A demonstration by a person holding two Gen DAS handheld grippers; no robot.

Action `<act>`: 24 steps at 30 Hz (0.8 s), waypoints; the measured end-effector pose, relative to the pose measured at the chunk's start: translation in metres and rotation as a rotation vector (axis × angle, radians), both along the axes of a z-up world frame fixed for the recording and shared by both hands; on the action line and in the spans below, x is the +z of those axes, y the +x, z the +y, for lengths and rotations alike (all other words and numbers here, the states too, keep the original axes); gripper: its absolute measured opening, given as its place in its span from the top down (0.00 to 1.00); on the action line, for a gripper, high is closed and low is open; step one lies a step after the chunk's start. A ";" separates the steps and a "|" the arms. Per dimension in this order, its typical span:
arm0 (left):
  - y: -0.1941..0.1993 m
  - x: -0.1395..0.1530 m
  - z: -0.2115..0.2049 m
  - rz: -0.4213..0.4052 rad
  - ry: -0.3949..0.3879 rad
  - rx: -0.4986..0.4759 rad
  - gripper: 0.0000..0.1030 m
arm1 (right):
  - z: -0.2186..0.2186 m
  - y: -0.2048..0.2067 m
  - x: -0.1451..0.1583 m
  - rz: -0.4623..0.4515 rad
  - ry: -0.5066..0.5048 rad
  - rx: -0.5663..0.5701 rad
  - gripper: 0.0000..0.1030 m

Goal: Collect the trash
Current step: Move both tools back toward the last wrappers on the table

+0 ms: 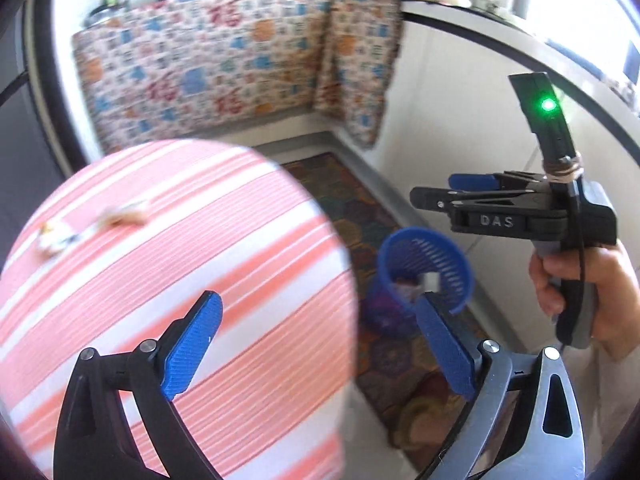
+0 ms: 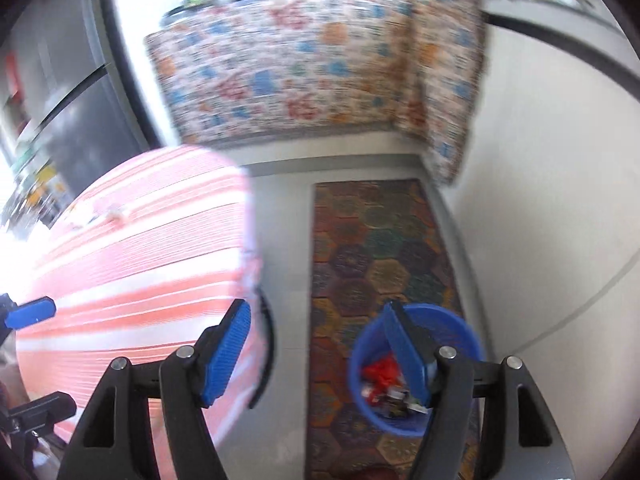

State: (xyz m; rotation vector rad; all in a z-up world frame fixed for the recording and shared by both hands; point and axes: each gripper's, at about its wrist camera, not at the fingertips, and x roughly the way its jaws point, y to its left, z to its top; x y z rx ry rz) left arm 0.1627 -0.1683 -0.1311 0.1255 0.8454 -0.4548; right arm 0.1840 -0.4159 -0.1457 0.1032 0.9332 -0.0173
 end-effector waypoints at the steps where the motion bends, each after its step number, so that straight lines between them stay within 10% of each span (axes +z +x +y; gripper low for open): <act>1: -0.001 -0.005 0.015 0.000 0.022 0.035 0.05 | 0.021 0.003 -0.003 0.000 -0.001 0.034 0.32; 14: 0.052 -0.093 0.190 0.038 0.087 0.465 0.05 | 0.230 0.041 -0.065 0.015 -0.026 0.267 0.32; 24: 0.078 -0.113 0.218 0.080 0.093 0.500 0.00 | 0.264 0.084 -0.082 0.014 -0.070 0.241 0.30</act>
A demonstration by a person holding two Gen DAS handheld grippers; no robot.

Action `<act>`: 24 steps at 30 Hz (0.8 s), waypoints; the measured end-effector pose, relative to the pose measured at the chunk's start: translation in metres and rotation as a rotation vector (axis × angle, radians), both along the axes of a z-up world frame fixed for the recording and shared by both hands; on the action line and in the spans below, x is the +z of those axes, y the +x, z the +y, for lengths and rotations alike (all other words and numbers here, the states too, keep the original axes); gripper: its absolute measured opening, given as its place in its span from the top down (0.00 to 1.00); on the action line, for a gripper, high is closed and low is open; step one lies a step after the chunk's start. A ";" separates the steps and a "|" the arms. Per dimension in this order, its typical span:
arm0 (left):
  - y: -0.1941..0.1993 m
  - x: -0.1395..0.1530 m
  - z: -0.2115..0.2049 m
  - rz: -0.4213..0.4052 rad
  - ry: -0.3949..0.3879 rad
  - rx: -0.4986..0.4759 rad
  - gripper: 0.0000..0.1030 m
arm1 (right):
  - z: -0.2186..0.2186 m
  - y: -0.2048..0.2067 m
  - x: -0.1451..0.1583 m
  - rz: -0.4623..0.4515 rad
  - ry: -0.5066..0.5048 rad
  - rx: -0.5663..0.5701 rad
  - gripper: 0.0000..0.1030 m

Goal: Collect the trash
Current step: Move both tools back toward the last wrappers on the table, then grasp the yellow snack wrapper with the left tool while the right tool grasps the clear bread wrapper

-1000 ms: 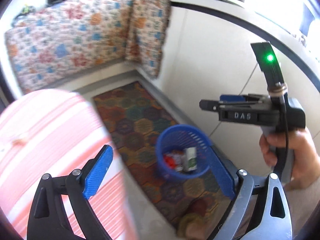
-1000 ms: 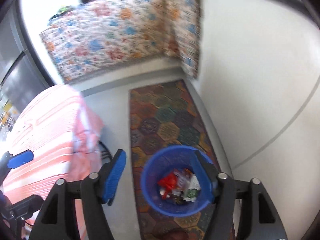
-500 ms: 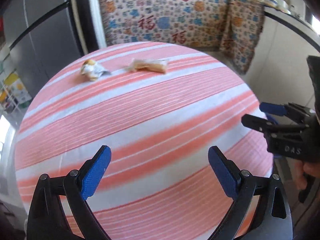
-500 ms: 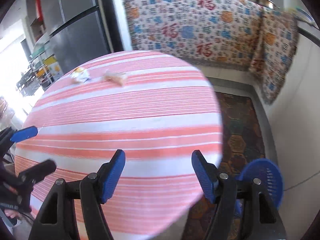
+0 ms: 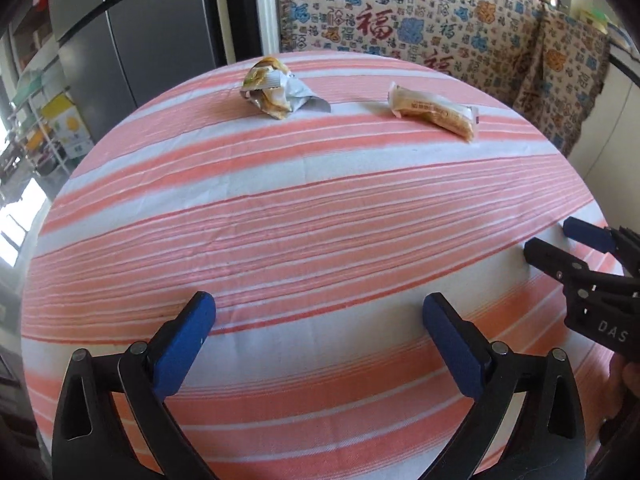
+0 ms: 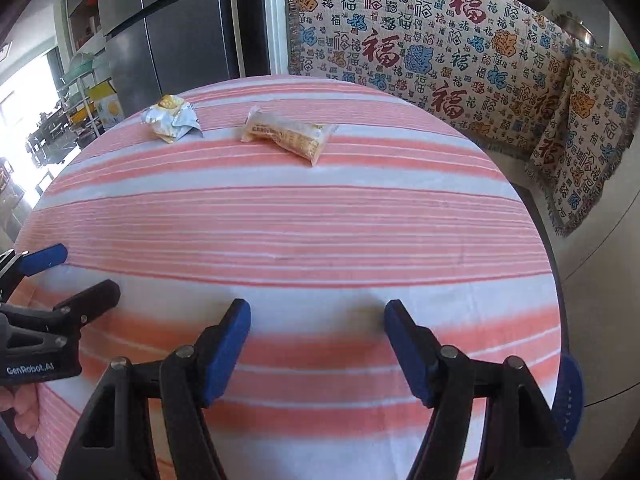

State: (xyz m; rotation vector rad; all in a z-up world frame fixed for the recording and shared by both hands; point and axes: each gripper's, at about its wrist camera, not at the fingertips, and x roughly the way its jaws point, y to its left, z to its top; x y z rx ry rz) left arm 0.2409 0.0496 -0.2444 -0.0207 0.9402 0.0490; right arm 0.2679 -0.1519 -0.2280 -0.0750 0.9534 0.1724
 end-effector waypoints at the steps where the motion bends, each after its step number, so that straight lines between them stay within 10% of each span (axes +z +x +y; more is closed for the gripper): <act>1: 0.001 0.000 0.000 0.001 -0.002 -0.002 0.00 | -0.001 0.004 -0.001 -0.005 -0.002 -0.003 0.29; 15: 0.009 0.006 -0.002 0.029 -0.003 -0.029 0.01 | -0.004 0.016 -0.003 0.005 0.011 -0.016 0.23; 24: 0.106 0.035 0.014 -0.001 -0.104 0.070 0.01 | -0.004 0.016 -0.002 0.006 0.011 -0.016 0.23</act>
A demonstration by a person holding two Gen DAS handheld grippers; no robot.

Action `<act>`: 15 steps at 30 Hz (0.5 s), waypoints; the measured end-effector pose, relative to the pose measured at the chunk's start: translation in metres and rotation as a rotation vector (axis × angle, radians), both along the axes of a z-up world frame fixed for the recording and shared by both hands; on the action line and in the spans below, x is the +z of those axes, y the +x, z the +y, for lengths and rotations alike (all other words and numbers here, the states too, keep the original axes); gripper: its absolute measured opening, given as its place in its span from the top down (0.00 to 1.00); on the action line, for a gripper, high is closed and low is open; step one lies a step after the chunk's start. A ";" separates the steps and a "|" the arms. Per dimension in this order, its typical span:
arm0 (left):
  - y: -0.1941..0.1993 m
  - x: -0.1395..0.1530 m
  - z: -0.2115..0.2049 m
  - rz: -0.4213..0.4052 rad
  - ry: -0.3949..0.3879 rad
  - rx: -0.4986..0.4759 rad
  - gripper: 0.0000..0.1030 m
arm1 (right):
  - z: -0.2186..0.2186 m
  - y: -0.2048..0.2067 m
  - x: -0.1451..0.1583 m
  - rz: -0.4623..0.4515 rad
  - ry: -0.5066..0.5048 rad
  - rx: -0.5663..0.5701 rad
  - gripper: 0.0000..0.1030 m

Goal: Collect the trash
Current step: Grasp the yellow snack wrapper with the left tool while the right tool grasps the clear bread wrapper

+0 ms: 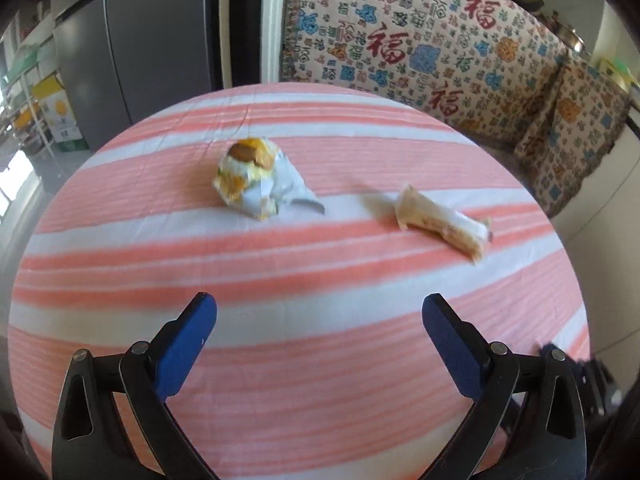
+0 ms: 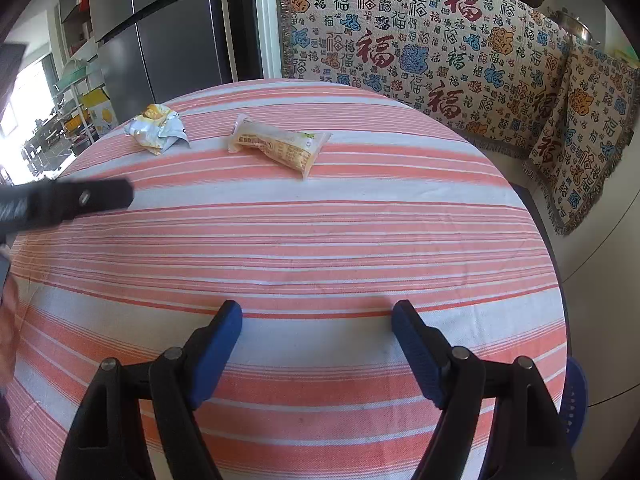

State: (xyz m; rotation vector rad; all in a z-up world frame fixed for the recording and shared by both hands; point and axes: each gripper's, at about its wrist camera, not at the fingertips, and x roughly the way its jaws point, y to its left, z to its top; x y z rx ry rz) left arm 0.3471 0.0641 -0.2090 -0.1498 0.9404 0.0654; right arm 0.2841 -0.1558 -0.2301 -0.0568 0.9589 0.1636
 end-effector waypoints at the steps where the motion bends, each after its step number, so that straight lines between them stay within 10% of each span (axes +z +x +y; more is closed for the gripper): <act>1: 0.015 -0.003 0.004 -0.003 0.011 0.028 0.01 | 0.000 0.000 0.000 0.000 0.001 0.000 0.22; 9: 0.087 -0.030 0.027 -0.011 0.018 0.223 0.02 | 0.002 0.000 0.000 0.003 0.006 0.003 0.21; 15: 0.063 -0.024 0.023 -0.058 0.088 0.119 0.56 | 0.003 0.001 0.001 0.005 0.009 0.004 0.20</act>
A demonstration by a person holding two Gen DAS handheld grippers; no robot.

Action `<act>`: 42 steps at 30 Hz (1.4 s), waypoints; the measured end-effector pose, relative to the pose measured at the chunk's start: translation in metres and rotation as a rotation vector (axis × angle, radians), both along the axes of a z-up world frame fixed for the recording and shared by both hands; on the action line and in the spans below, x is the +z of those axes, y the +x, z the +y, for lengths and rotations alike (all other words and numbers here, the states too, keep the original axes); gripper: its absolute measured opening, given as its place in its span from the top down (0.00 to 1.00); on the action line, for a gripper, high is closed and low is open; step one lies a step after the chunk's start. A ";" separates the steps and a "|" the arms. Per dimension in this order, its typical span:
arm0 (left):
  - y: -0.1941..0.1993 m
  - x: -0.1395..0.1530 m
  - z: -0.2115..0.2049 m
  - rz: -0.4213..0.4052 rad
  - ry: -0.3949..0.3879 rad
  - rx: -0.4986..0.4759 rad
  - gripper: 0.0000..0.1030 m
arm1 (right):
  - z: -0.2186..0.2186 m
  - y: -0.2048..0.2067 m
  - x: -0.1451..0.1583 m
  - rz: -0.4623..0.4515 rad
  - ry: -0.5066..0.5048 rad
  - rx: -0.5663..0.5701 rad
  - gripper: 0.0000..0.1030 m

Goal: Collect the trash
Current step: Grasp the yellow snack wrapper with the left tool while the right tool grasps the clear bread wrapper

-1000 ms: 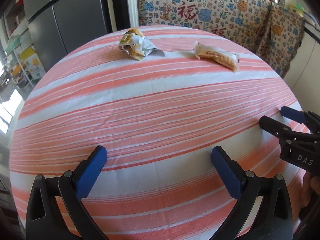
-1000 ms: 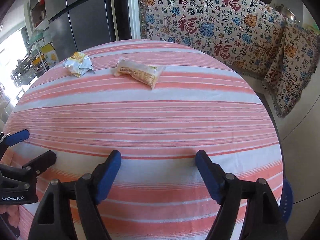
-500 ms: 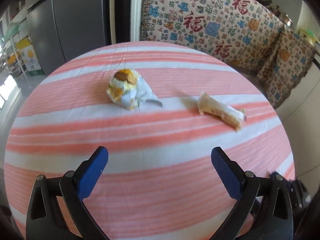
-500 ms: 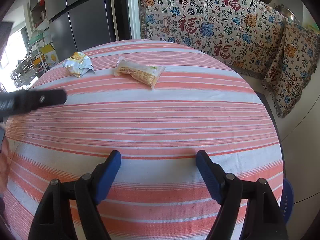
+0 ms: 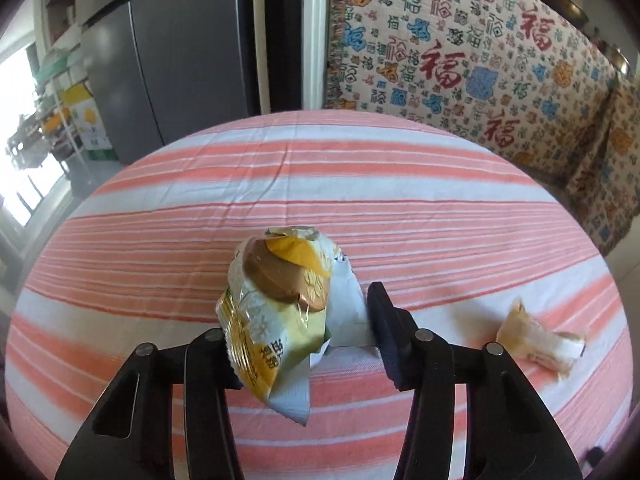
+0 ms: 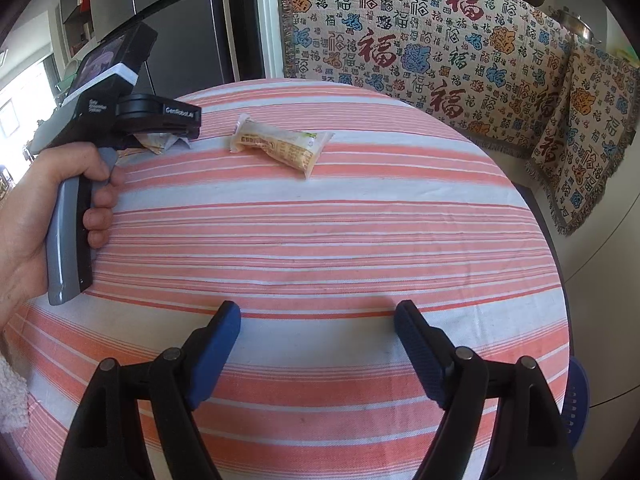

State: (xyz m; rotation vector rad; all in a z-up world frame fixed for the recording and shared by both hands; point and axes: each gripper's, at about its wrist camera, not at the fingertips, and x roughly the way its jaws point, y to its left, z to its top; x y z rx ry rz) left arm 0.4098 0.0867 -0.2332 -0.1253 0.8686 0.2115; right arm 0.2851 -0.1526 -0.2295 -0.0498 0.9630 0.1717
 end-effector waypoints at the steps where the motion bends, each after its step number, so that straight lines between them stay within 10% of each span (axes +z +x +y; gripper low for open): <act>1: -0.009 0.003 0.002 -0.001 -0.004 -0.017 0.58 | 0.000 0.000 0.000 0.000 -0.001 0.000 0.20; 13: -0.166 0.028 -0.007 0.103 -0.101 -0.385 0.52 | 0.002 0.001 0.000 0.001 -0.004 -0.001 0.20; 25: -0.171 -0.006 -0.015 0.056 0.032 -0.285 0.06 | 0.001 0.004 0.002 0.007 -0.010 0.040 0.19; 38: -0.167 -0.009 -0.010 0.068 0.014 -0.291 0.01 | 0.071 0.121 0.014 0.058 -0.356 0.493 0.20; 41: -0.167 -0.009 -0.010 0.068 0.013 -0.294 0.00 | 0.065 0.142 0.006 0.138 -0.228 0.448 0.30; 42: -0.167 -0.009 -0.010 0.068 0.013 -0.294 0.00 | 0.061 0.145 0.007 0.173 -0.158 0.422 0.54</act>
